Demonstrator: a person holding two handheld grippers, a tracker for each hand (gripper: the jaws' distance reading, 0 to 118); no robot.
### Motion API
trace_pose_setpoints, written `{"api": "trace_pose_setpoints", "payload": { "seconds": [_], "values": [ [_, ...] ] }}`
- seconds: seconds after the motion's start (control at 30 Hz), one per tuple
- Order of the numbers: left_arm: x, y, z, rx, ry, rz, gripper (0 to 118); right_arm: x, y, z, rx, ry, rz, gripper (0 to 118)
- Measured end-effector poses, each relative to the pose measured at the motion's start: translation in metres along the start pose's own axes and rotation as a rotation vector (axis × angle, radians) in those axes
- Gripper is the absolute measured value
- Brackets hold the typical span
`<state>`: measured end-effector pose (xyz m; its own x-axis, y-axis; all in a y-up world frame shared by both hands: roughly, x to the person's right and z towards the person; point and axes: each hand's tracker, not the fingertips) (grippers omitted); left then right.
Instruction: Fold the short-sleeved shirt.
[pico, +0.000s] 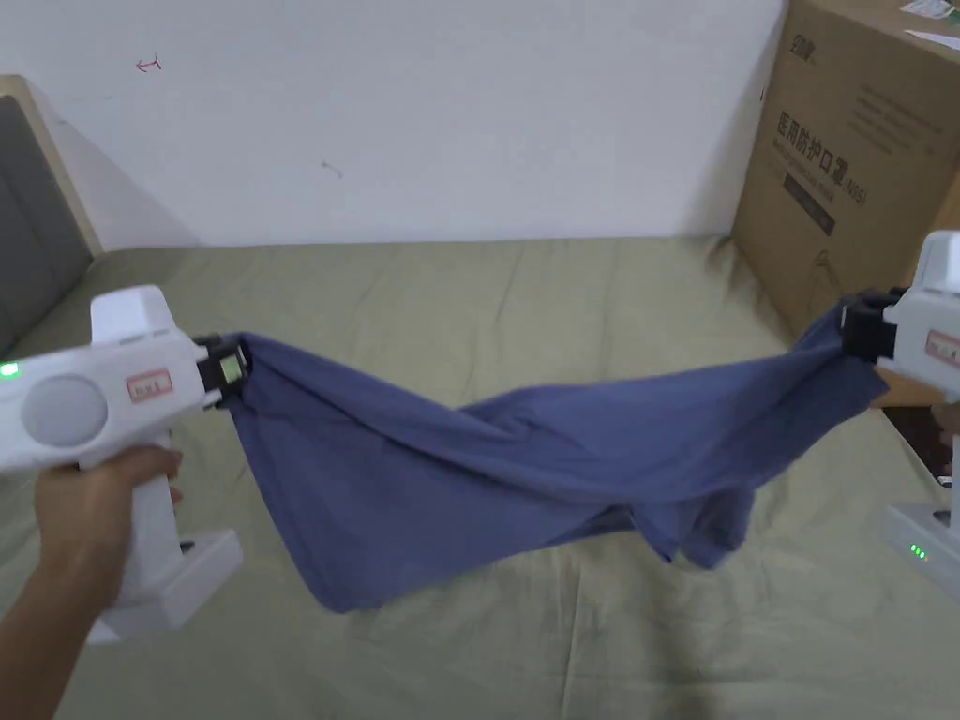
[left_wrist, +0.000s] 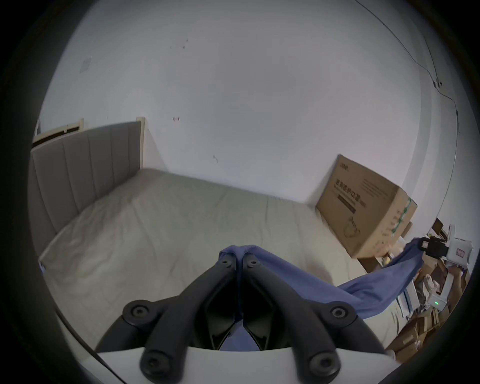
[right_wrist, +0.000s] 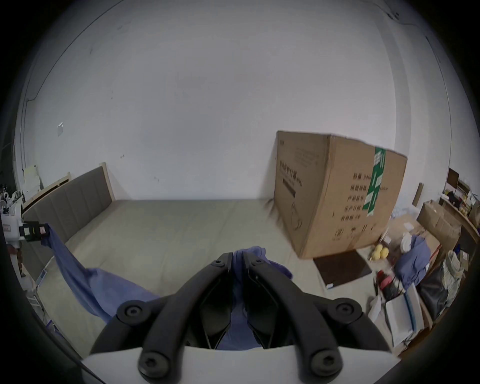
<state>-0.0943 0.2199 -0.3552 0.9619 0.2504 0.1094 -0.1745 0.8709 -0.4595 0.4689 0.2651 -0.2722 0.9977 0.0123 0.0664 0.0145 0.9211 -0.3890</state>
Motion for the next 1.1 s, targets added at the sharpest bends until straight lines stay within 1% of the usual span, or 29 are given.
{"api": "trace_pose_setpoints", "payload": {
  "seconds": [0.13,0.2,0.27,0.33,0.37,0.47,0.57,0.7,0.87,0.93,1.1],
  "values": [
    [0.004,0.055,-0.017,0.050,0.012,0.007,0,0.011,0.032,-0.017,0.061,-0.023,-0.005,6],
    [0.014,0.076,-0.018,0.072,0.032,-0.009,0,0.016,0.050,-0.025,0.088,-0.031,-0.006,6],
    [0.020,0.096,-0.028,0.090,0.051,-0.042,0,0.013,0.062,-0.033,0.112,-0.053,0.005,6],
    [0.019,0.117,-0.046,0.101,0.065,-0.042,0,0.018,0.076,-0.046,0.134,-0.057,0.010,6],
    [0.019,0.126,-0.054,0.108,0.071,-0.044,0,0.010,0.080,-0.048,0.142,-0.063,0.013,6],
    [0.020,0.150,-0.075,0.122,0.121,-0.093,0,0.009,0.092,-0.069,0.160,-0.075,0.036,6],
    [0.024,0.165,-0.096,0.131,0.173,-0.162,0,-0.003,0.096,-0.090,0.165,-0.072,0.048,6],
    [0.021,0.165,-0.122,0.141,0.200,-0.171,0,-0.022,0.088,-0.123,0.154,-0.089,0.065,6],
    [0.003,0.140,-0.162,0.109,0.252,-0.210,0,-0.043,0.052,-0.166,0.132,-0.116,0.091,6],
    [-0.007,0.120,-0.174,0.090,0.261,-0.210,0,-0.051,0.033,-0.183,0.060,-0.120,0.099,6],
    [-0.031,0.062,-0.192,-0.001,0.283,-0.191,0,-0.059,-0.026,-0.205,-0.031,-0.100,0.055,6]
  ]
}}
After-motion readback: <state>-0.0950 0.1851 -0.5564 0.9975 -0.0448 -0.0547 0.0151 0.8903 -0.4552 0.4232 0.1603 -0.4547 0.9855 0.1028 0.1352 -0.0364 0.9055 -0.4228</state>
